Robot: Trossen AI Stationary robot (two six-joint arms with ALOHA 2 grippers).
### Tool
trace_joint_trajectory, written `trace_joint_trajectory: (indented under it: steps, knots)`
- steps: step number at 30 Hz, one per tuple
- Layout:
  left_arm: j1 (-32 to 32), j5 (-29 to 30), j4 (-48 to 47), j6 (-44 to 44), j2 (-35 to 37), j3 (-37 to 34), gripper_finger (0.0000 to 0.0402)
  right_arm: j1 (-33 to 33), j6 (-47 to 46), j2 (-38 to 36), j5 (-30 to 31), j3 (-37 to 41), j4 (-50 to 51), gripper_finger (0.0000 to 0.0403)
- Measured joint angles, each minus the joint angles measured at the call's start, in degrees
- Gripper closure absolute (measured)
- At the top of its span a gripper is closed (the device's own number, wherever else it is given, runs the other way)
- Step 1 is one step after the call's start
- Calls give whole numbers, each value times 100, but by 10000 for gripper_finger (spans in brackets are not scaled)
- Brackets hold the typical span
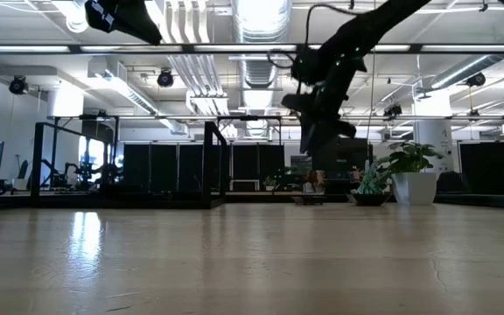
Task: Pick & Place Mini shaped plates
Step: Stack the black square plate on top of the black square plates on the shelf
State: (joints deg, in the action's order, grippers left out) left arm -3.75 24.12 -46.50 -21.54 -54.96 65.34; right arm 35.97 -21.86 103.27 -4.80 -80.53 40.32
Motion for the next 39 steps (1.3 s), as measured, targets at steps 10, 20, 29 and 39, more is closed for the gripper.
trace_joint_trajectory:
  steps: [10, 20, 29, 39]
  knots:
    - [0, 50, 295, 2, 0, 0, 339, 515, -108, 923, -4, -83, 56, 300]
    - [0, 64, 310, 4, 0, -2, 339, 622, -62, 1466, -40, -83, 78, 298]
    - [0, 136, 324, 11, 0, -1, 339, 620, 282, 1426, -153, -83, 41, 333]
    - [0, 140, 321, 71, 0, 0, 339, 605, 430, 1170, -180, -314, 308, 395]
